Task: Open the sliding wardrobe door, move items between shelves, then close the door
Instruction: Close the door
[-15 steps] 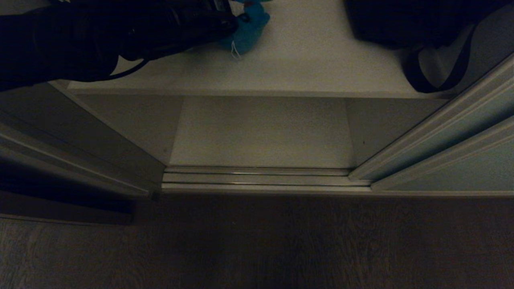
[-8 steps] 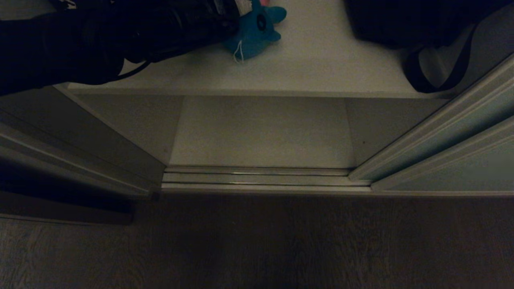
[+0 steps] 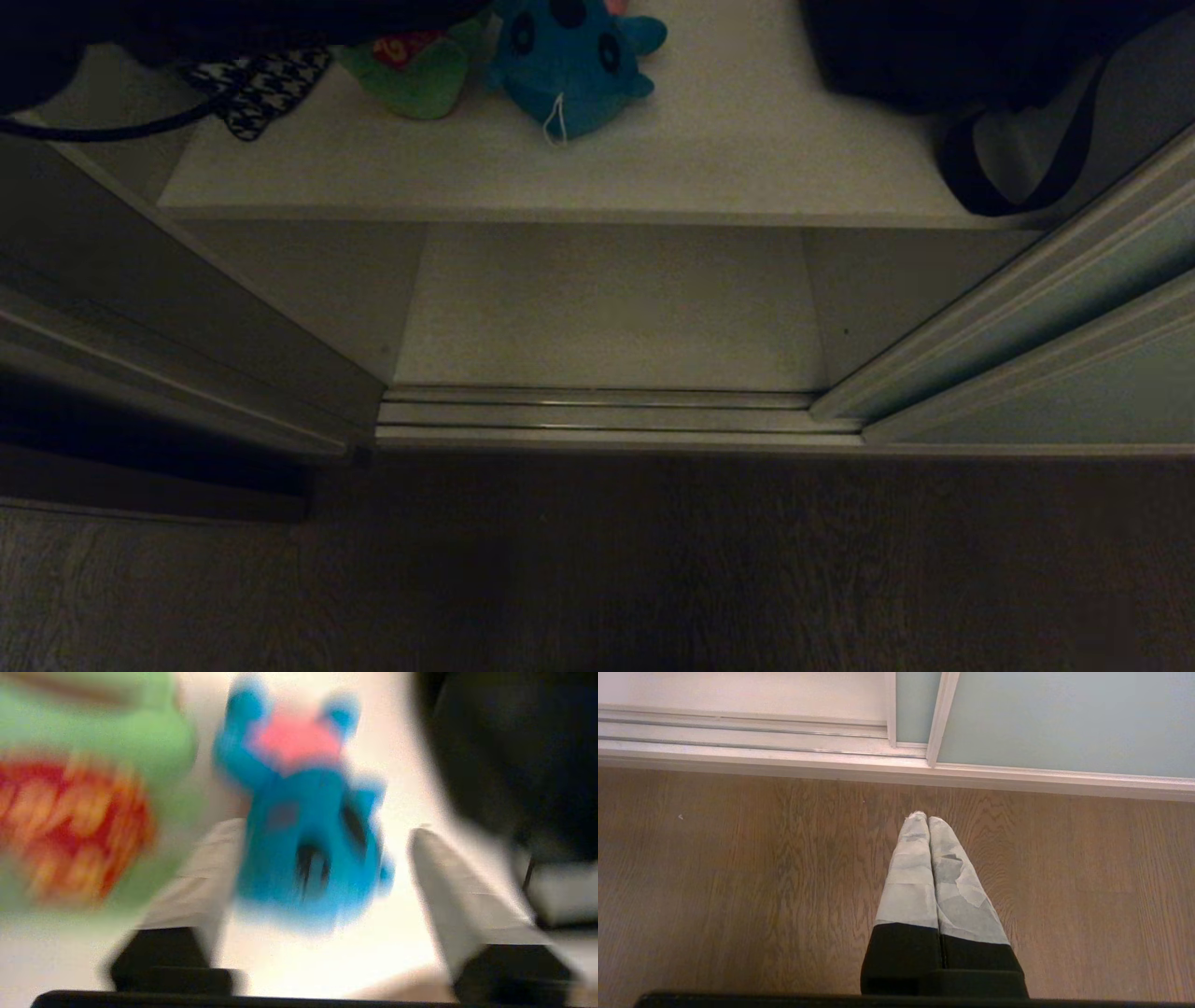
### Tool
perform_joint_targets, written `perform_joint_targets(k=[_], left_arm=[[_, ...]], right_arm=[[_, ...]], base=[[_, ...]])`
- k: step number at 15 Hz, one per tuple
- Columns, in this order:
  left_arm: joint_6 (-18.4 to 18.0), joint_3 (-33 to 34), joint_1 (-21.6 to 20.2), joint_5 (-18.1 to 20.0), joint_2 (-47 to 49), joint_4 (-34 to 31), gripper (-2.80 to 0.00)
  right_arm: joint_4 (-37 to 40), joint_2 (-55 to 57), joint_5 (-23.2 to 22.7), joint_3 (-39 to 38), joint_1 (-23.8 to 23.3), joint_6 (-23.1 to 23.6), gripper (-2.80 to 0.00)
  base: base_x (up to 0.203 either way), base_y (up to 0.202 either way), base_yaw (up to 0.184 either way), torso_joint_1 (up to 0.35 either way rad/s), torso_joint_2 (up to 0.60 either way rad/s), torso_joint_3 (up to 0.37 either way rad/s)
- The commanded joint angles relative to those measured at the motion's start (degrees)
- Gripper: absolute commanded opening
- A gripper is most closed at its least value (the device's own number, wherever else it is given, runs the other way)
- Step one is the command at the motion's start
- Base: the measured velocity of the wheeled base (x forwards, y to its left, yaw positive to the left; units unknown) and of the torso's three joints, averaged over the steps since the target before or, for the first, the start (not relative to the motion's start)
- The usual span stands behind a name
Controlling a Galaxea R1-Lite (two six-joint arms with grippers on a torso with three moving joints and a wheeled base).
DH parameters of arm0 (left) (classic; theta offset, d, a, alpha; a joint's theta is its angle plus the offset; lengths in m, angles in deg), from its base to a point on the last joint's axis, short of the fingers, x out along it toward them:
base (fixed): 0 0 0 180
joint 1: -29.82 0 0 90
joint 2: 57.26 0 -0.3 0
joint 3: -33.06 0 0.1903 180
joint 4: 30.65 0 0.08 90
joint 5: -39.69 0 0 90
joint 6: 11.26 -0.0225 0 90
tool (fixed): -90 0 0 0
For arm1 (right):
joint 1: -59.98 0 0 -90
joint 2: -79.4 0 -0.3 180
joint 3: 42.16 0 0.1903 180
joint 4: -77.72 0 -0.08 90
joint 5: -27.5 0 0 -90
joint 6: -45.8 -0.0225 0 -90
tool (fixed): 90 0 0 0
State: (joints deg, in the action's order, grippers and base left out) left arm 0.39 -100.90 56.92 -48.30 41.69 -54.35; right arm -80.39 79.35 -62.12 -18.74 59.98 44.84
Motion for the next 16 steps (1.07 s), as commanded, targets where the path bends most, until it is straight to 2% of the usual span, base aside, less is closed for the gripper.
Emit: perform_joint_targets(k=[1, 3, 5, 9, 12, 16], left_arm=[[-0.77, 0.71, -0.43, -0.11, -5.05, -11.21, -2.80], [-2.04, 4.97, -2.29, -0.63, -11.03, -18.62, -2.80], [-3.22, 12.15, -5.13, -1.45, -18.36, -20.51, -2.80], [-6.50, 31.09, -10.65, -2.26, -36.52, -21.51, -2.80], [-8.73, 46.30, -19.67, -1.72, -51.39, -21.42, -2.80], [-9.86, 64.32, -22.87, -0.68, -73.20, -21.33, -2.80]], right_arm=[[-0.02, 0.05, -0.03, -0.04, -0.01, 0.00, -2.80], [-0.02, 0.05, -0.03, 0.01, -0.01, 0.00, -2.80], [-0.02, 0.05, -0.03, -0.01, -0.02, 0.00, -2.80], [-0.02, 0.05, 0.00, -0.03, 0.00, 0.00, -2.80], [-0.02, 0.05, -0.03, -0.05, 0.00, 0.00, -2.80], [-0.02, 0.05, 0.03, 0.00, -0.05, 0.00, -2.80]], base=[[0.000, 0.000, 0.000, 0.000, 0.00, 0.000], [0.000, 0.000, 0.000, 0.000, 0.00, 0.000], [0.000, 0.000, 0.000, 0.000, 0.00, 0.000], [0.000, 0.000, 0.000, 0.000, 0.00, 0.000], [0.000, 0.000, 0.000, 0.000, 0.00, 0.000], [0.000, 0.000, 0.000, 0.000, 0.00, 0.000]])
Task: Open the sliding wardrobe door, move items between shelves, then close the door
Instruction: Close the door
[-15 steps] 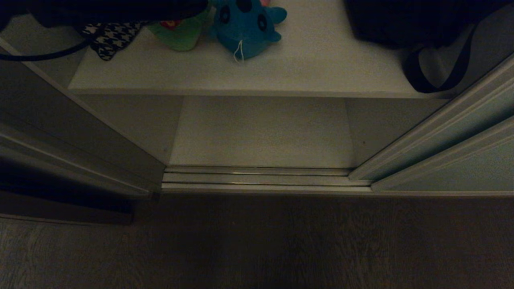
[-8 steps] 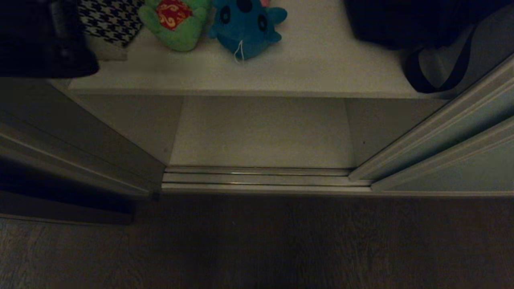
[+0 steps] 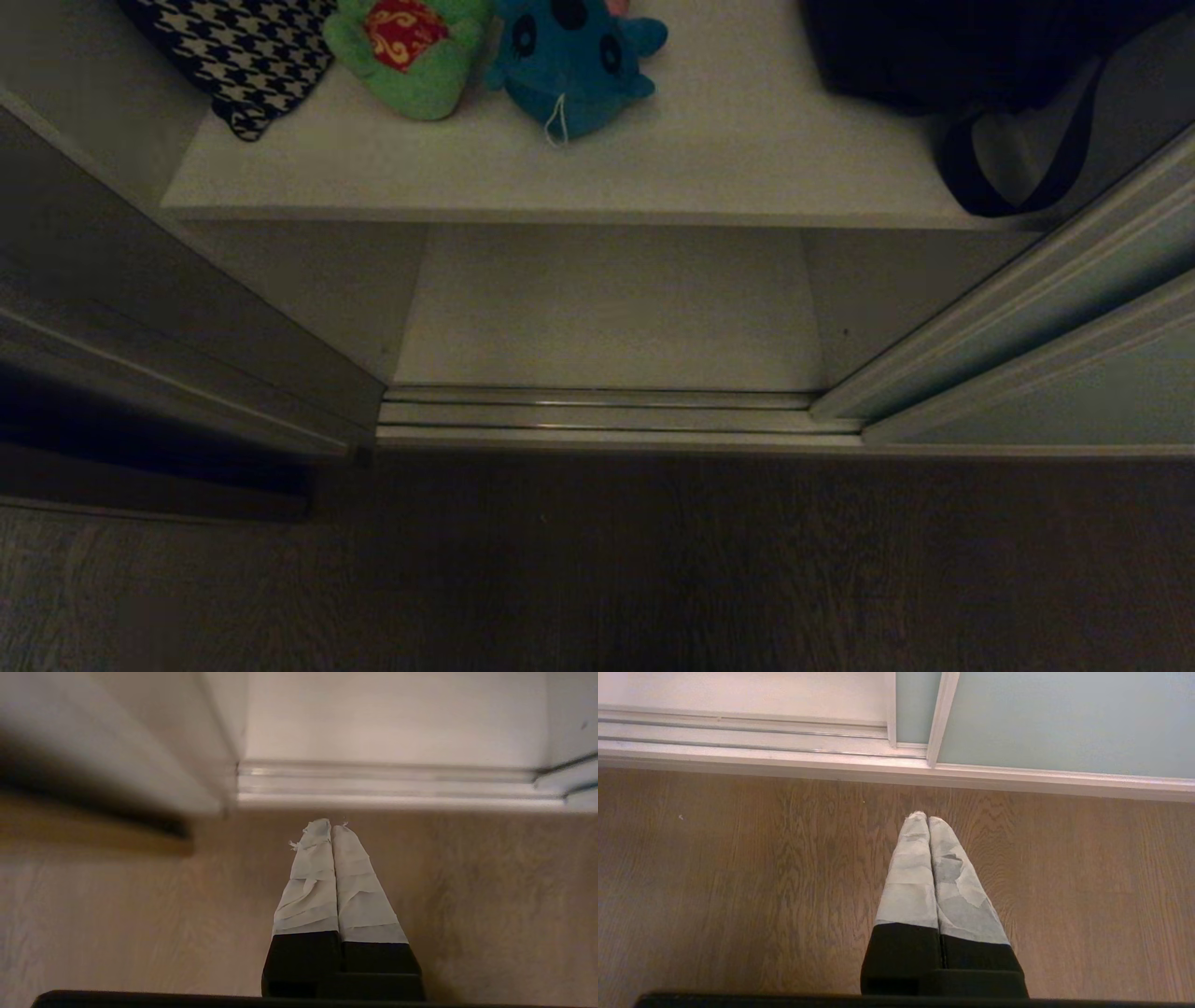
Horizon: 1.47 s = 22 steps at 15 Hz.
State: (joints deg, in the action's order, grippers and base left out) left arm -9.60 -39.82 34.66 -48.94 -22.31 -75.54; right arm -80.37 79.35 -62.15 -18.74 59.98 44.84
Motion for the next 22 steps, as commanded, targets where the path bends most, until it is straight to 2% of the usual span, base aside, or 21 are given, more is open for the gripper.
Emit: perform_joint_targets(k=[1, 3, 5, 9, 11, 12, 13, 22], left_arm=[[-0.29, 8.26, -0.93, 0.21, -14.19, -0.09, -2.80], [-1.37, 17.81, -1.61, 0.81, -19.19, 1.68, -2.80], [-1.95, 26.55, -2.29, 1.41, -21.05, 8.23, -2.80], [-4.68, 38.33, -4.83, 3.77, -33.04, 11.91, -2.80], [-5.04, 45.72, -5.07, 0.98, -35.08, 14.51, -2.80], [-4.50, 48.05, -5.14, -0.59, -35.01, 18.85, -2.80], [-3.55, 49.38, -5.13, -1.44, -34.96, 22.23, -2.80], [-3.74, 49.43, -5.16, -1.64, -34.95, 21.88, -2.80]], right_arm=[[-0.04, 0.05, 0.00, 0.04, -0.07, 0.00, -2.80], [-0.04, 0.05, 0.00, 0.04, -0.01, 0.00, -2.80], [-0.04, 0.05, 0.00, 0.00, 0.00, 0.00, -2.80], [-0.04, 0.05, 0.01, -0.05, -0.08, 0.00, -2.80], [-0.04, 0.05, 0.05, -0.01, 0.00, 0.00, -2.80], [-0.04, 0.05, 0.00, -0.05, -0.04, 0.00, -2.80], [-0.04, 0.05, 0.00, 0.04, -0.09, 0.00, -2.80], [-0.04, 0.05, 0.00, 0.04, -0.02, 0.00, -2.80]], base=[[0.000, 0.000, 0.000, 0.000, 0.00, 0.000], [0.000, 0.000, 0.000, 0.000, 0.00, 0.000], [0.000, 0.000, 0.000, 0.000, 0.00, 0.000], [0.000, 0.000, 0.000, 0.000, 0.00, 0.000], [0.000, 0.000, 0.000, 0.000, 0.00, 0.000], [0.000, 0.000, 0.000, 0.000, 0.00, 0.000], [0.000, 0.000, 0.000, 0.000, 0.00, 0.000], [0.000, 0.000, 0.000, 0.000, 0.00, 0.004]])
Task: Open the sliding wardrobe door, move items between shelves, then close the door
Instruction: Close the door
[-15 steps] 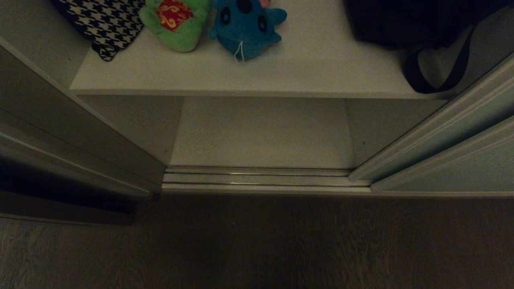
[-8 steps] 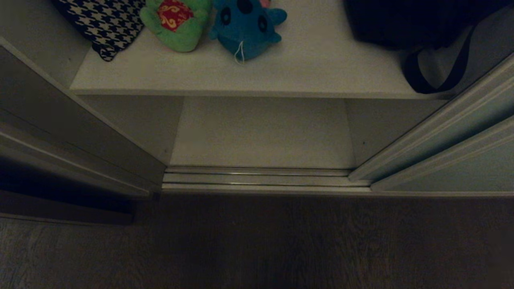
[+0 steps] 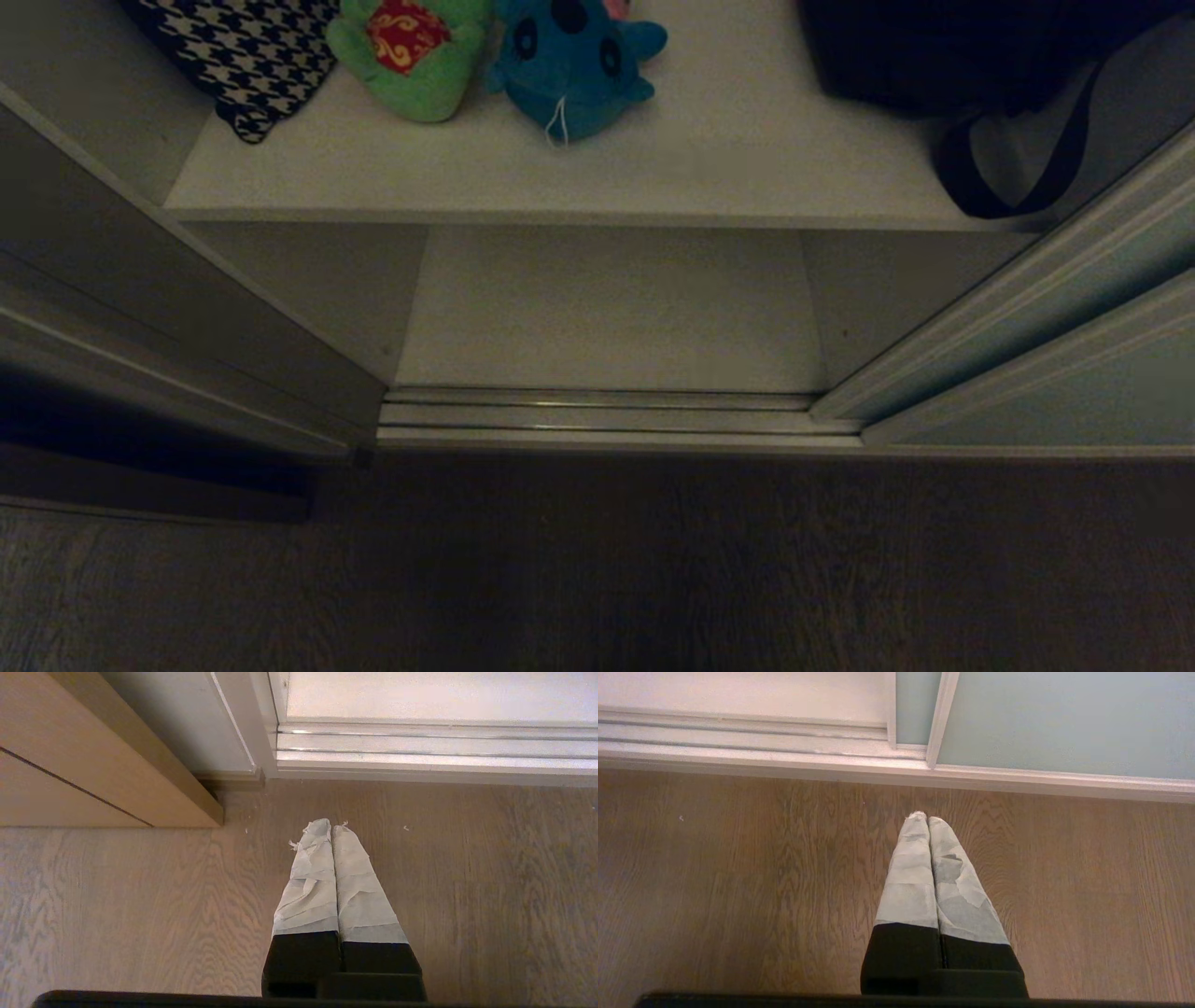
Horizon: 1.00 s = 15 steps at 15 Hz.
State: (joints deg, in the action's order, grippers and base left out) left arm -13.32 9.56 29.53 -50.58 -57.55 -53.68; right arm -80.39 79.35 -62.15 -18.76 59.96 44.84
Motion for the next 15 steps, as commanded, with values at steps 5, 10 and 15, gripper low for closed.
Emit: perform_joint_targets(k=[5, 10, 15], left_arm=[[-0.88, 0.05, -0.05, 0.00, 0.29, -0.15, -2.80], [-1.23, 0.05, 0.03, 0.00, 0.29, -0.15, -2.80], [-0.75, 0.05, 0.03, 0.00, 0.29, -0.15, -2.80]], right_arm=[[-0.02, 0.05, 0.06, 0.06, 0.01, 0.00, -2.80], [-0.02, 0.05, 0.00, 0.04, 0.02, 0.00, -2.80], [-0.02, 0.05, 0.00, 0.00, 0.02, 0.00, -2.80]], base=[[0.000, 0.000, 0.000, -0.001, 0.00, 0.158], [0.000, 0.000, 0.000, 0.002, 0.00, 0.196], [0.000, 0.000, 0.000, 0.001, 0.00, 0.200]])
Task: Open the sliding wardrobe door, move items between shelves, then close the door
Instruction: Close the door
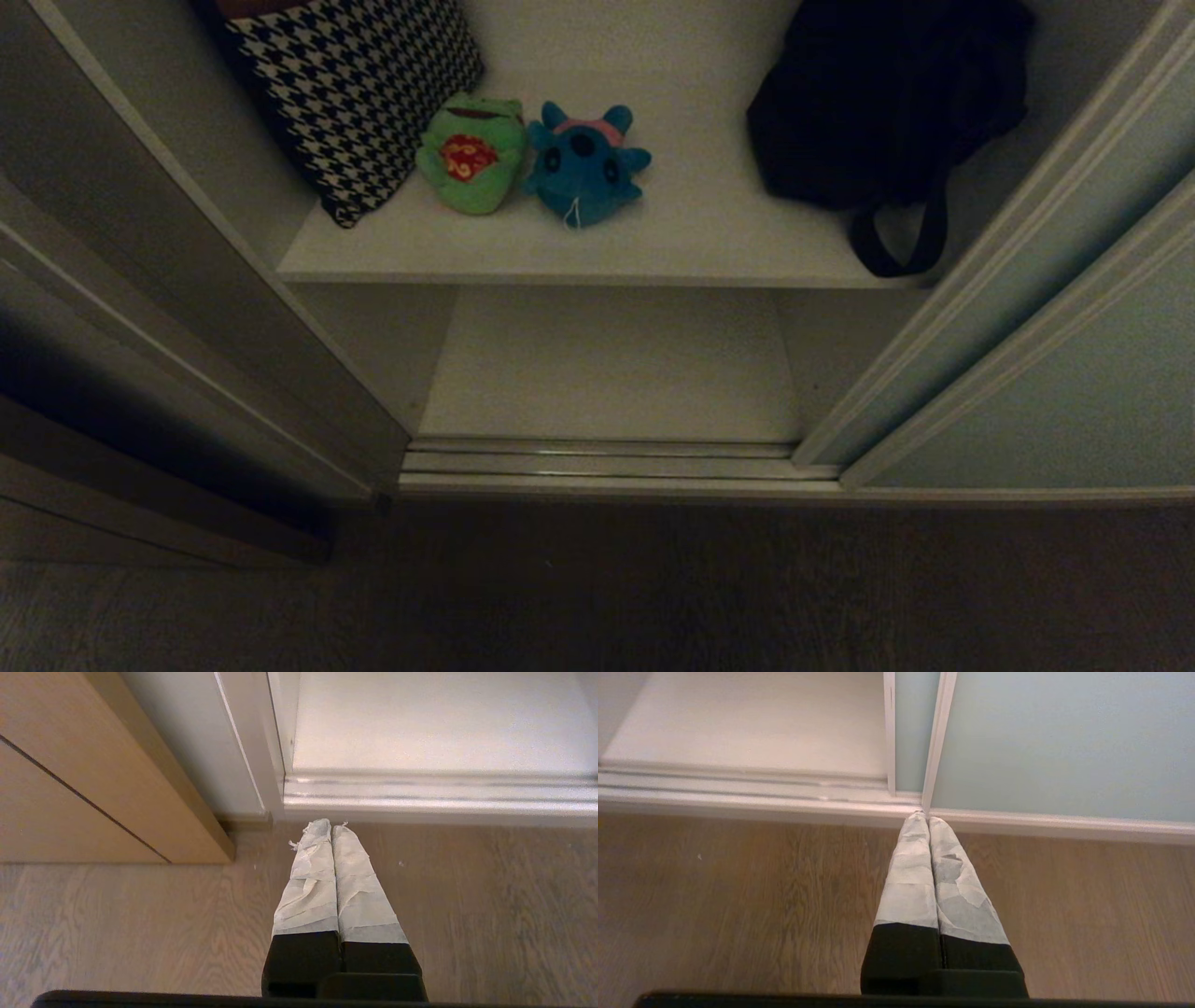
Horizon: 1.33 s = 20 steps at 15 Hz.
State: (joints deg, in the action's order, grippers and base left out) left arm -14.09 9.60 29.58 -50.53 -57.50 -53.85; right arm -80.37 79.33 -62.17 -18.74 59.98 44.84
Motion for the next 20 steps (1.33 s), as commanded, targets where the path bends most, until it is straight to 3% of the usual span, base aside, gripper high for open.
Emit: perform_joint_targets(k=[1, 20], left_arm=[[0.02, 0.01, -0.02, -0.04, 0.24, 0.03, -2.80], [1.60, 0.01, -0.02, -0.13, 0.24, 0.19, -2.80]], right_arm=[[-0.04, 0.07, 0.02, 0.04, 0.00, 0.00, -2.80], [-0.04, 0.07, 0.09, 0.04, -0.06, 0.00, -2.80]], base=[[0.000, 0.000, 0.000, -0.002, 0.00, 0.195], [0.000, 0.000, 0.000, 0.000, 0.00, 0.026]])
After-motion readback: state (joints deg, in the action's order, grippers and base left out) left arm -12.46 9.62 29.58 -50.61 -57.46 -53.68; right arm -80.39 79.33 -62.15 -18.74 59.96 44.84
